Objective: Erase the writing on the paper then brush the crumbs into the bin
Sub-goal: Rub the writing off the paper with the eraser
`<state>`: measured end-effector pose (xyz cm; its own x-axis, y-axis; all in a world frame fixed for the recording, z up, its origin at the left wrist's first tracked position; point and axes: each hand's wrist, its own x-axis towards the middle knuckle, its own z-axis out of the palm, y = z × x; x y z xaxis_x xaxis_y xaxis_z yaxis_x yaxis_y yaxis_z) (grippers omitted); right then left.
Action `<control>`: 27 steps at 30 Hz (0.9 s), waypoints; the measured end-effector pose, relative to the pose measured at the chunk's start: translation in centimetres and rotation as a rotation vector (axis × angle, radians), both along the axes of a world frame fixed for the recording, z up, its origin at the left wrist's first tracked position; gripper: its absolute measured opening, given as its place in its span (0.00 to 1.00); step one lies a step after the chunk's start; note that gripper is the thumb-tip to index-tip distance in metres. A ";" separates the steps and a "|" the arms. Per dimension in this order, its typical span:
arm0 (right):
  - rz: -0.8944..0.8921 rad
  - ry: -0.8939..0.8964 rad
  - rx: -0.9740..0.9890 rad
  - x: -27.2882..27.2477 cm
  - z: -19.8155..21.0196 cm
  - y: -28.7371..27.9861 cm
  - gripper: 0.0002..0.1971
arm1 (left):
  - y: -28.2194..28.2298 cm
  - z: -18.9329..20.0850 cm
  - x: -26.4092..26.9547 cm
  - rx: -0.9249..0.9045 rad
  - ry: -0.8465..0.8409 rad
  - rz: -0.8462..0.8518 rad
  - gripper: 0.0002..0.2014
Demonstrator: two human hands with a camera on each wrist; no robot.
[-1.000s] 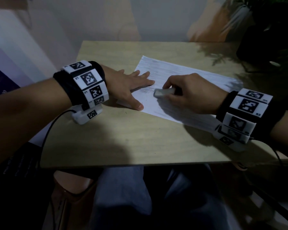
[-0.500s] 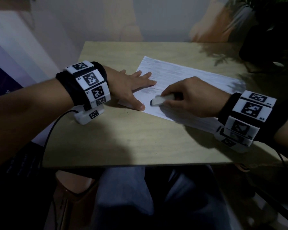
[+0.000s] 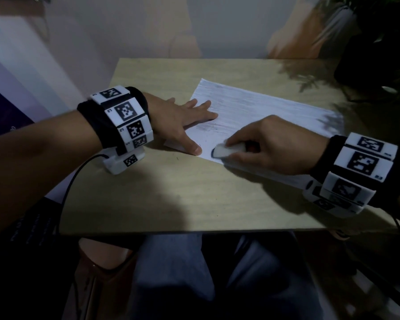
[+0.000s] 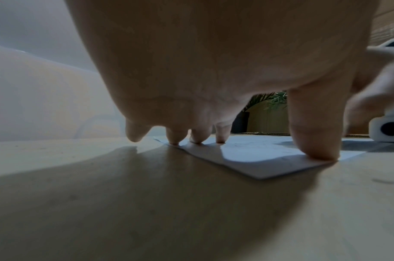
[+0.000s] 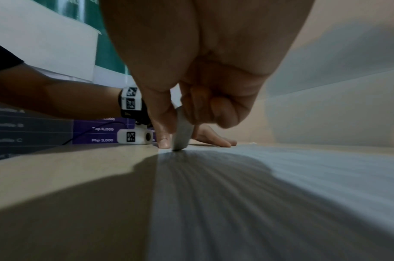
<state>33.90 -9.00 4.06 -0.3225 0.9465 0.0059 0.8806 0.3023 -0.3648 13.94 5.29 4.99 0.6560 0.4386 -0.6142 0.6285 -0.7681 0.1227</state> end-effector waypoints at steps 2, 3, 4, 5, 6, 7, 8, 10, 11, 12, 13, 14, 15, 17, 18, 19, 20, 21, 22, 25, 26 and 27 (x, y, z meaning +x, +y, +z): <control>-0.027 0.030 -0.042 0.0 0.2 -0.2 0.22 | 0.0 0.0 0.0 0.003 0.002 -0.002 0.50; -0.053 0.026 -0.023 0.1 0.2 0.0 0.23 | 0.0 0.0 0.0 0.002 0.001 -0.002 0.50; -0.069 0.009 0.016 0.3 0.1 0.2 0.24 | 0.1 -0.1 0.0 0.001 -0.001 -0.002 0.50; -0.071 -0.020 0.054 0.3 0.0 0.3 0.25 | 0.1 -0.1 0.0 -0.002 -0.004 -0.001 0.50; -0.056 -0.042 0.080 0.3 0.0 0.4 0.25 | 0.2 -0.2 -0.1 -0.004 -0.006 0.001 0.51; -0.037 -0.048 0.078 0.3 -0.1 0.2 0.24 | 0.2 -0.2 -0.1 -0.006 -0.007 0.003 0.51; -0.014 -0.032 0.049 0.3 0.0 0.0 0.24 | 0.2 -0.3 -0.1 -0.006 -0.006 0.004 0.51; 0.005 0.017 -0.033 0.3 0.1 -0.5 0.22 | 0.3 -0.3 0.0 -0.003 -0.003 -0.002 0.51; -0.010 0.022 -0.033 0.3 0.1 -0.6 0.23 | 0.2 -0.3 0.0 -0.002 -0.002 -0.004 0.51; -0.034 0.013 -0.006 0.4 0.0 -0.5 0.25 | 0.2 -0.3 0.0 -0.003 -0.001 -0.004 0.51; -0.058 -0.008 0.036 0.6 -0.1 -0.3 0.28 | 0.2 -0.3 0.0 -0.005 -0.002 -0.002 0.51; -0.074 -0.032 0.073 0.8 -0.2 -0.1 0.29 | 0.2 -0.3 0.0 -0.005 -0.005 0.000 0.51; -0.074 -0.050 0.094 0.9 -0.3 0.0 0.30 | 0.2 -0.3 0.0 -0.004 -0.007 0.000 0.51; -0.026 -0.067 0.097 0.8 -0.3 -0.3 0.31 | 0.2 -0.3 0.0 -0.002 -0.006 -0.003 0.51; -0.002 -0.054 0.055 0.7 -0.1 -0.6 0.30 | 0.3 -0.3 0.0 -0.003 -0.004 -0.004 0.51; 0.005 -0.019 0.007 0.6 0.1 -0.8 0.28 | 0.3 -0.3 0.0 -0.003 -0.001 -0.005 0.51; -0.009 0.016 -0.028 0.6 0.2 -0.9 0.27 | 0.3 -0.3 0.0 -0.004 0.000 -0.003 0.51; -0.036 0.029 -0.031 0.7 0.2 -0.9 0.29 | 0.2 -0.3 0.0 -0.005 0.001 -0.001 0.51; -0.065 0.017 0.002 0.9 0.0 -0.6 0.31 | 0.2 -0.2 -0.1 -0.005 0.001 -0.002 0.51; -0.098 -0.069 0.122 1.5 -0.5 0.0 0.21 | 0.2 -0.2 -0.1 -0.006 -0.002 -0.005 0.51; -0.082 -0.080 0.120 1.4 -0.5 -0.1 0.18 | 0.2 -0.2 -0.1 -0.006 -0.001 -0.006 0.51; -0.048 -0.072 0.112 1.4 -0.6 -0.3 0.19 | 0.3 -0.2 -0.1 -0.006 0.002 -0.006 0.51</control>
<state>35.25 -9.28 3.46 -0.2805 0.9556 0.0906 0.9176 0.2946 -0.2668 13.86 5.58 4.78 0.6577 0.4306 -0.6181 0.6238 -0.7713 0.1264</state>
